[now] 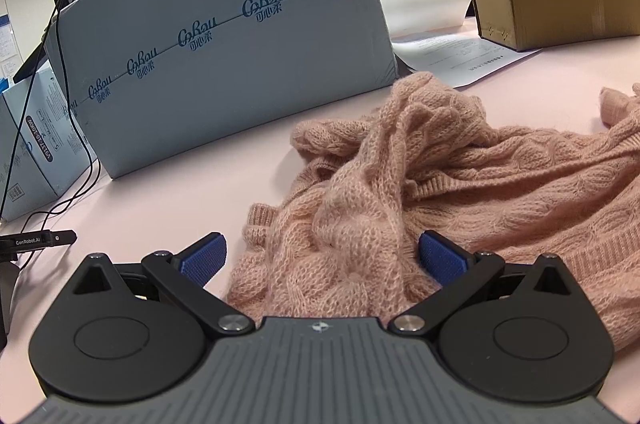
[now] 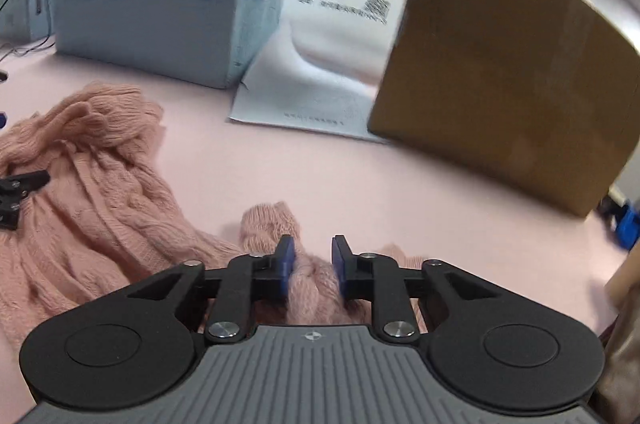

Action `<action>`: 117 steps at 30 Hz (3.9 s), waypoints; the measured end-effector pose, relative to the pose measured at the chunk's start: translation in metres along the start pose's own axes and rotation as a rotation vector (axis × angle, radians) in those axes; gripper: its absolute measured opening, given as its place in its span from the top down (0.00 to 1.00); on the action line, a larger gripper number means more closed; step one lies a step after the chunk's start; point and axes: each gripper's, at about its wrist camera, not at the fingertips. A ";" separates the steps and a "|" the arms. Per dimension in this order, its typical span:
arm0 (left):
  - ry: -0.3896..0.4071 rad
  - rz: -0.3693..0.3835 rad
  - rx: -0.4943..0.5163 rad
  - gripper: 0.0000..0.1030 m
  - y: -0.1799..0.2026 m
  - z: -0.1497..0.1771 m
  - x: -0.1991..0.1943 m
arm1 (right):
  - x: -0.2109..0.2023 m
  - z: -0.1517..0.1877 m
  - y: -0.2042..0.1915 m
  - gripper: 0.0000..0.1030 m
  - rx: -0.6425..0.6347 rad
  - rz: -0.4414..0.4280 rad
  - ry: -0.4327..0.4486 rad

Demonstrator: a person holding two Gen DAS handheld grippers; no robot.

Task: Fold clothes

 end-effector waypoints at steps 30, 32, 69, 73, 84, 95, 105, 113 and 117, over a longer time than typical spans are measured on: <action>0.088 -0.096 -0.008 0.00 -0.003 0.001 -0.015 | -0.066 0.012 0.039 0.64 0.203 0.091 0.205; 0.155 -0.132 -0.085 0.00 -0.017 0.001 -0.024 | -0.056 0.000 0.014 0.62 0.194 0.004 0.224; 0.022 0.200 -0.050 0.89 0.024 -0.044 0.005 | 0.019 0.021 -0.062 0.18 0.056 -0.238 0.007; 0.073 0.130 -0.084 0.90 0.004 -0.038 -0.015 | 0.019 0.021 -0.062 0.18 0.056 -0.238 0.006; 0.055 -0.130 -0.155 0.90 -0.089 0.014 -0.114 | 0.018 0.023 -0.064 0.16 0.054 -0.226 0.009; -0.125 -0.050 -0.182 0.44 -0.112 0.080 -0.156 | 0.019 0.023 -0.061 0.15 0.064 -0.228 0.005; 0.137 -0.051 -0.078 0.17 -0.120 -0.006 -0.187 | 0.020 0.022 -0.060 0.12 0.065 -0.224 0.004; -0.133 0.160 0.034 0.17 -0.066 -0.034 -0.030 | 0.020 0.024 -0.058 0.07 0.062 -0.230 -0.003; -0.288 0.138 -0.047 0.15 -0.062 -0.028 0.038 | 0.020 0.024 -0.057 0.06 0.059 -0.233 -0.005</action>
Point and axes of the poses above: each gripper's, at about its wrist camera, not at the fingertips, and x roughly the way its jaws point, y to its right, z to its underside, and after that the axes turned 2 degrees about y, right-handed
